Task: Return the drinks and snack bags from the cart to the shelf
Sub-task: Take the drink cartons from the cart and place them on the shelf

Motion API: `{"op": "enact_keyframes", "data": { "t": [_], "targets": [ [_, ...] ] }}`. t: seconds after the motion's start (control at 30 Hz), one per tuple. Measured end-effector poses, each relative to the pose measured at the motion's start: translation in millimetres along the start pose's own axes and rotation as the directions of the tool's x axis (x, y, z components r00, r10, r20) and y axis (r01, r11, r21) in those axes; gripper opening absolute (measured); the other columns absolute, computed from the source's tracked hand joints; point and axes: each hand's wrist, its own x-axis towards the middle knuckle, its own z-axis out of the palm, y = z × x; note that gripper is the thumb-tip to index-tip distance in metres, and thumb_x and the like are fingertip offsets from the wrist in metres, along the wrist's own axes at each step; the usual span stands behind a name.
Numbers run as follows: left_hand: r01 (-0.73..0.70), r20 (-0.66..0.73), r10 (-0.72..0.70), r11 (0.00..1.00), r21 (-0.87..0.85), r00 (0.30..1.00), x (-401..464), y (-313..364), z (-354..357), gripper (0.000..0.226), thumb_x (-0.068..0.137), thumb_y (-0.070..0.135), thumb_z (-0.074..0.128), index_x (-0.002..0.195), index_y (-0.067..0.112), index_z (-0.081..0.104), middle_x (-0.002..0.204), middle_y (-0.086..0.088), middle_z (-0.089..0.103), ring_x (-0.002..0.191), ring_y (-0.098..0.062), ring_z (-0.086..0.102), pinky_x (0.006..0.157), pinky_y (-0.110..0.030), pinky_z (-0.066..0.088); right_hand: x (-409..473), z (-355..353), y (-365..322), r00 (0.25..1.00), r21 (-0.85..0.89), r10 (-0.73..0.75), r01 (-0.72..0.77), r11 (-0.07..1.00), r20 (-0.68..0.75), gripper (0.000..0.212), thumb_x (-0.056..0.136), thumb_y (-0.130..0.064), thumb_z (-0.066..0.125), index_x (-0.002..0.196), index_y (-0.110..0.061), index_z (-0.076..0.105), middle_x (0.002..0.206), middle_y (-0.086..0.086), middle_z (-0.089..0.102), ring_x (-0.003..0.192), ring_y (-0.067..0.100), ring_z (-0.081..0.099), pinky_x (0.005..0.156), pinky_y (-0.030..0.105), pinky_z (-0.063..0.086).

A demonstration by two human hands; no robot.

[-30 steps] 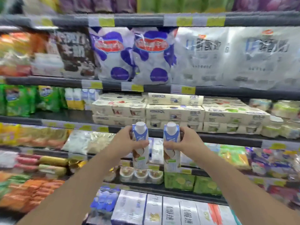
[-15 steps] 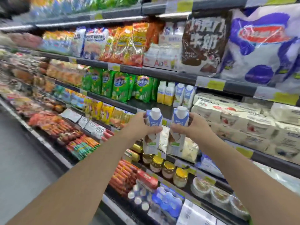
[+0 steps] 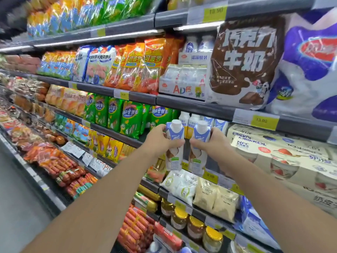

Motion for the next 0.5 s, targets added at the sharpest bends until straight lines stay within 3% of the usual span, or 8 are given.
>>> {"op": "enact_keyframes", "data": {
  "t": [0.07, 0.13, 0.23, 0.3, 0.43, 0.5],
  "targets": [
    [-0.001, 0.023, 0.001, 1.0, 0.021, 1.0, 24, -2, 6, 0.049, 0.071, 0.025, 0.089, 0.111, 0.016, 0.063, 0.101, -0.006, 0.073, 0.089, -0.021, 0.071, 0.072, -0.035, 0.059, 13, 2, 4, 0.999, -0.012, 0.015, -0.016, 1.0, -0.034, 0.044, 0.078, -0.028, 0.083, 0.112, -0.013, 0.06, 0.096, -0.003, 0.072, 0.081, 0.004, 0.066, 0.058, 0.019, 0.048],
    [-0.018, 0.061, 0.015, 0.999, 0.048, 0.998, 51, -6, 13, 0.046, 0.071, 0.023, 0.089, 0.107, 0.012, 0.062, 0.095, -0.005, 0.072, 0.082, -0.019, 0.071, 0.066, -0.029, 0.058, 27, 4, 8, 0.998, -0.01, 0.037, -0.037, 0.999, -0.059, 0.043, 0.079, -0.024, 0.083, 0.112, -0.014, 0.058, 0.094, -0.007, 0.07, 0.08, 0.002, 0.064, 0.058, 0.017, 0.046],
    [-0.074, 0.133, 0.064, 0.995, 0.068, 0.989, 87, -11, 27, 0.051, 0.07, 0.023, 0.09, 0.112, 0.014, 0.061, 0.094, 0.003, 0.068, 0.077, -0.007, 0.064, 0.054, -0.014, 0.047, 42, 6, 16, 0.986, -0.025, 0.059, -0.064, 0.998, -0.153, 0.04, 0.078, -0.021, 0.084, 0.108, -0.016, 0.057, 0.095, -0.007, 0.07, 0.09, 0.01, 0.068, 0.066, 0.022, 0.051],
    [-0.087, 0.203, 0.074, 0.994, 0.059, 0.976, 112, -13, 39, 0.053, 0.069, 0.025, 0.09, 0.114, 0.018, 0.062, 0.1, 0.003, 0.071, 0.082, -0.011, 0.066, 0.06, -0.02, 0.05, 51, 5, 20, 0.97, -0.028, 0.087, -0.095, 0.995, -0.228, 0.043, 0.076, -0.025, 0.086, 0.106, -0.015, 0.057, 0.094, -0.007, 0.07, 0.088, 0.009, 0.068, 0.067, 0.024, 0.053],
    [-0.111, 0.312, 0.1, 0.994, 0.016, 0.945, 147, -13, 62, 0.055, 0.067, 0.026, 0.092, 0.113, 0.018, 0.063, 0.1, 0.003, 0.073, 0.087, -0.014, 0.07, 0.073, -0.032, 0.059, 67, 6, 25, 0.911, -0.086, 0.155, -0.202, 0.976, -0.382, 0.064, 0.054, -0.052, 0.09, 0.102, -0.017, 0.067, 0.093, -0.002, 0.076, 0.087, 0.017, 0.073, 0.078, 0.044, 0.061],
    [-0.12, 0.354, 0.106, 0.993, 0.018, 0.929, 156, -12, 71, 0.056, 0.067, 0.029, 0.092, 0.114, 0.016, 0.064, 0.1, 0.001, 0.074, 0.089, -0.016, 0.07, 0.075, -0.032, 0.059, 72, 5, 26, 0.878, -0.117, 0.185, -0.261, 0.958, -0.442, 0.06, 0.054, -0.052, 0.091, 0.098, -0.016, 0.071, 0.089, 0.0, 0.077, 0.083, 0.017, 0.074, 0.074, 0.043, 0.062]
  ]
}}
